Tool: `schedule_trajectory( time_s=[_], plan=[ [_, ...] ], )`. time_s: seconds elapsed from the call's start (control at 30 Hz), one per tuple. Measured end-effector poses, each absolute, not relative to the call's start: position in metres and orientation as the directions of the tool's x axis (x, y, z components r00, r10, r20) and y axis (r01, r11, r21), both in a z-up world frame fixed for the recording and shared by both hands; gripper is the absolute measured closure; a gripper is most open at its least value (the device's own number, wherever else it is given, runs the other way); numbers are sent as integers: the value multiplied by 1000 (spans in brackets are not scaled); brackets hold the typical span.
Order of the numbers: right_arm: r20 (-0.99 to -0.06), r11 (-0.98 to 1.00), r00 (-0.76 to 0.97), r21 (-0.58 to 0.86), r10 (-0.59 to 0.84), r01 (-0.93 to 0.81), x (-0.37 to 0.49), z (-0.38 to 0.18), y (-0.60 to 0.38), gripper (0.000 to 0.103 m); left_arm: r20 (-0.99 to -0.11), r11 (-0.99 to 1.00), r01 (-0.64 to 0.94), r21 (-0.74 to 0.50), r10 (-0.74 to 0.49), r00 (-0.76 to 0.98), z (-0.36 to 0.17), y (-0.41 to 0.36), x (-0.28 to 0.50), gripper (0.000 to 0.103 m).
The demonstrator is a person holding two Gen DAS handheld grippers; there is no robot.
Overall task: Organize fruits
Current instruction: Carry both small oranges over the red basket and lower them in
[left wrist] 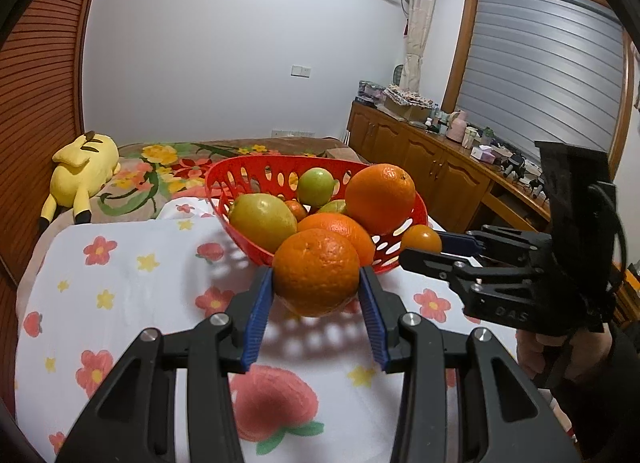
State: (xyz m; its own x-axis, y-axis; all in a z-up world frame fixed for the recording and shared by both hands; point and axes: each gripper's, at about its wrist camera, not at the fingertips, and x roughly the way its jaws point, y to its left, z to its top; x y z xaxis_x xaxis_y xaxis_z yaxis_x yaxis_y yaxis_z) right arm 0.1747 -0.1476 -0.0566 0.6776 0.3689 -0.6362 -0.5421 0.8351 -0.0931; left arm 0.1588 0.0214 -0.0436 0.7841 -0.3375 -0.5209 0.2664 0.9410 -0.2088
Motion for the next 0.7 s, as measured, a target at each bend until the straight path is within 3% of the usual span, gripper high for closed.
schedule_trajectory(
  time_s=[0.7],
  plan=[
    [-618, 852, 690, -61, 377, -520, 188, -55, -162, 57, -568, 950, 263, -170, -312, 762, -49, 3, 203, 62]
  ],
)
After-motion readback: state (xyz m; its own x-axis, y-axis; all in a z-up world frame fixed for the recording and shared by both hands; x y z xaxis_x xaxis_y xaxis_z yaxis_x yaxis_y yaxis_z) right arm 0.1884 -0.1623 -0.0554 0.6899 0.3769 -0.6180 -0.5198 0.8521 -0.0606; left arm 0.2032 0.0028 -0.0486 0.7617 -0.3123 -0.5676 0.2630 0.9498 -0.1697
